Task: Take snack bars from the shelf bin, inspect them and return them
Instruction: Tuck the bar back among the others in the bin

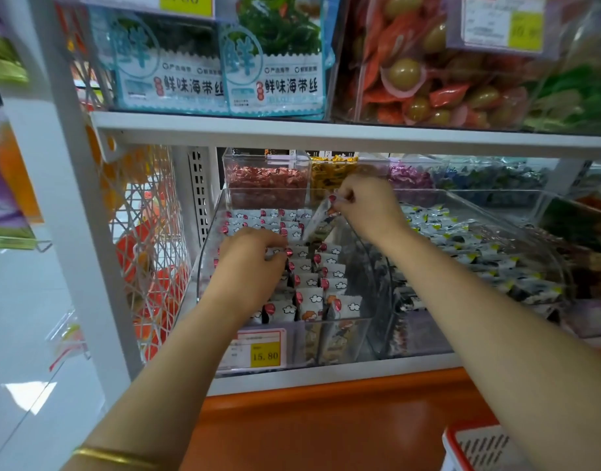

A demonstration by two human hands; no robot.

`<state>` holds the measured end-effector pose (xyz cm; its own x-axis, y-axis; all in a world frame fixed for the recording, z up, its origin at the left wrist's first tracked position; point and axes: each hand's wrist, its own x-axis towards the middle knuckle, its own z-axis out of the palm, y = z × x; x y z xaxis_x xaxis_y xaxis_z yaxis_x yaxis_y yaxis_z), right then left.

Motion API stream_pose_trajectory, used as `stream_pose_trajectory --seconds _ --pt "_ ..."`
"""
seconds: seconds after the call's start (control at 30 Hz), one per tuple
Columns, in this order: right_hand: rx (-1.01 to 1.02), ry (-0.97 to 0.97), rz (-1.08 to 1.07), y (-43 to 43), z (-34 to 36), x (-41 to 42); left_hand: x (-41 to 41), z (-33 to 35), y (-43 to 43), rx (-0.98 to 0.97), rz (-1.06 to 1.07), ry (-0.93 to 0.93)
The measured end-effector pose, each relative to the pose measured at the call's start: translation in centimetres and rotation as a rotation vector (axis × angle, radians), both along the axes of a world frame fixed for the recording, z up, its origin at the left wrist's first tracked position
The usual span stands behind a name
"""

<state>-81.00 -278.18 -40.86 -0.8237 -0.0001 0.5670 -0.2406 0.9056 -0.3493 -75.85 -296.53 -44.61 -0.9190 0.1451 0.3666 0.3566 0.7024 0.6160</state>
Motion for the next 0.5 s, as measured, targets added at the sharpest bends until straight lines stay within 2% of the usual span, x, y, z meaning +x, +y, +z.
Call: stream_pose_trajectory --seconds 0.13,0.2,0.33,0.5 --pt "-0.224 0.163 -0.013 1.4 -0.1 3.8 0.9 0.3 0.0 0.047 -0.023 0.059" --pt "-0.402 0.172 -0.008 1.8 -0.4 5.9 1.4 0.4 0.1 0.101 -0.043 0.051" --pt "-0.984 -0.031 0.183 1.1 -1.5 9.7 3.0 0.5 0.3 0.330 -0.127 -0.101" --pt "-1.302 -0.183 0.339 0.5 -2.5 12.2 4.4 0.6 -0.1 0.774 -0.201 -0.345"
